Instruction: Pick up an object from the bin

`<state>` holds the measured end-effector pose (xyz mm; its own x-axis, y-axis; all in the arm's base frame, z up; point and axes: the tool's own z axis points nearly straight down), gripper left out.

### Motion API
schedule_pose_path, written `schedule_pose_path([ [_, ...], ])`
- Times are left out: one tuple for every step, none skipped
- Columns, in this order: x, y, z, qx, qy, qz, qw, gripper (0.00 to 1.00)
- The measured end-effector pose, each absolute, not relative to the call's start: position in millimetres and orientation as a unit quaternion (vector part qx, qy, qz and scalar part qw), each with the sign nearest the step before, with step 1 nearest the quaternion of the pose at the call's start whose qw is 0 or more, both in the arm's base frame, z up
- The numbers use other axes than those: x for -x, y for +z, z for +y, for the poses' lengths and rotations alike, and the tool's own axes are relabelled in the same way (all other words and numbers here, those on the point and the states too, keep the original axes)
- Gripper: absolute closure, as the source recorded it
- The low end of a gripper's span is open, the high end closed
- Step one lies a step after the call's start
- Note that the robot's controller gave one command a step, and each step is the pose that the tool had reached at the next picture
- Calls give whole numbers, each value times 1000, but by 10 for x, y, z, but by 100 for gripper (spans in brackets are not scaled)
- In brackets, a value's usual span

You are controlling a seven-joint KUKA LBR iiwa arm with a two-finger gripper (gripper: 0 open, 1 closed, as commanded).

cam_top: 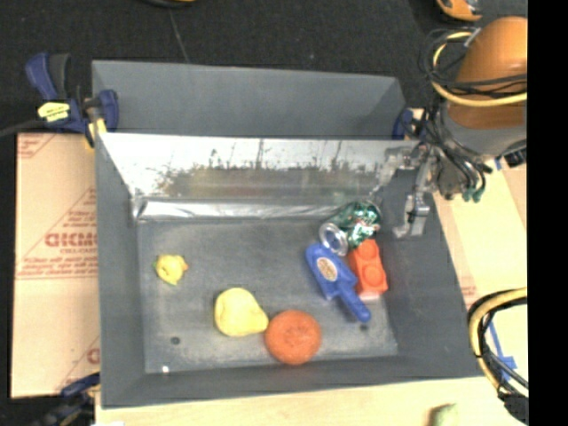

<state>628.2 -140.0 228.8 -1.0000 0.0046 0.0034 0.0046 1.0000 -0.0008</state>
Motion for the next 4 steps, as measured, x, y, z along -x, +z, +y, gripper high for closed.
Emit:
schedule_pose_path([
  [-6294,2345,-1392,1,1,-1000,-2,0],
  [-6365,1669,-1347,-74,2,-997,-3,0],
  [-6388,1456,-1305,-176,2,-984,-4,0],
  [-6502,1484,-1176,-413,4,-911,-5,0],
])
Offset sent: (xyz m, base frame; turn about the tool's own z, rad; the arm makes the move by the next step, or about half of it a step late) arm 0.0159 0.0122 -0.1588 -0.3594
